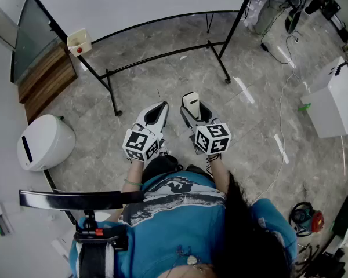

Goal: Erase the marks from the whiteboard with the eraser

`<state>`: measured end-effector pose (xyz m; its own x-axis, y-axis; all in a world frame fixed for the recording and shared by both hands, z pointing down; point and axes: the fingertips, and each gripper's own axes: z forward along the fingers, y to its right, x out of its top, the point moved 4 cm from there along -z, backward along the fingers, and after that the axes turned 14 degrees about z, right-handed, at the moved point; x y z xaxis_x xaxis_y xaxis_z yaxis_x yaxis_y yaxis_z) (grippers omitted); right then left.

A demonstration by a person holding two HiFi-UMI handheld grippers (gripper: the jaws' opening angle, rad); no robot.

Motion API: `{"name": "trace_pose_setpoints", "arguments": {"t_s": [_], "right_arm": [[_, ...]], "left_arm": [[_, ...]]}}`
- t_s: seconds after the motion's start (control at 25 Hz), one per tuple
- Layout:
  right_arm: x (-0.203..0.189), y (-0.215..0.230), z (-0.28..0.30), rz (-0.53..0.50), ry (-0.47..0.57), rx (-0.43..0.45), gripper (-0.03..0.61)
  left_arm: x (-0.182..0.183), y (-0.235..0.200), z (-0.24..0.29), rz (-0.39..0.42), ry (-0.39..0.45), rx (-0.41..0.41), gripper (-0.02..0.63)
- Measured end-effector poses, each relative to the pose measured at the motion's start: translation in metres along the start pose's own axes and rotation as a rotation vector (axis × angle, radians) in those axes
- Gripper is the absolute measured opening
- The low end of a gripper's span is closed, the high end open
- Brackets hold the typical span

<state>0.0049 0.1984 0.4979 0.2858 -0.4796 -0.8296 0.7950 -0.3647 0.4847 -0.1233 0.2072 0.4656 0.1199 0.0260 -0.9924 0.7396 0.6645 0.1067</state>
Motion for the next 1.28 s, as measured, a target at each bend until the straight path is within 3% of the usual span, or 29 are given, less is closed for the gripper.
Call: {"name": "trace_pose_setpoints", "arguments": {"t_s": [0.2, 0.4, 0.72, 1.04, 1.28], "right_arm": [[0.004, -0.012, 0.038, 0.013, 0.017, -0.037, 0.262], [-0.005, -0.027, 0.071, 0.002, -0.011, -0.069, 0.262], [0.006, -0.018, 0.058, -0.028, -0.037, -0.129, 0.262], [0.027, -0.010, 0.104, -0.047, -0.047, -0.108, 0.262], [0.056, 0.029, 0.135, -0.013, -0.028, -0.092, 0.262]], "left_arm": [[-0.005, -0.036, 0.001, 0.032, -0.014, -0.050, 0.003], [-0.020, -0.080, 0.001, -0.006, -0.004, -0.065, 0.003], [-0.016, -0.077, 0.012, -0.056, 0.026, -0.086, 0.003], [-0.009, -0.123, 0.036, -0.052, 0.054, -0.031, 0.003], [-0.002, -0.141, 0.086, -0.028, 0.050, -0.021, 0.003]]}}
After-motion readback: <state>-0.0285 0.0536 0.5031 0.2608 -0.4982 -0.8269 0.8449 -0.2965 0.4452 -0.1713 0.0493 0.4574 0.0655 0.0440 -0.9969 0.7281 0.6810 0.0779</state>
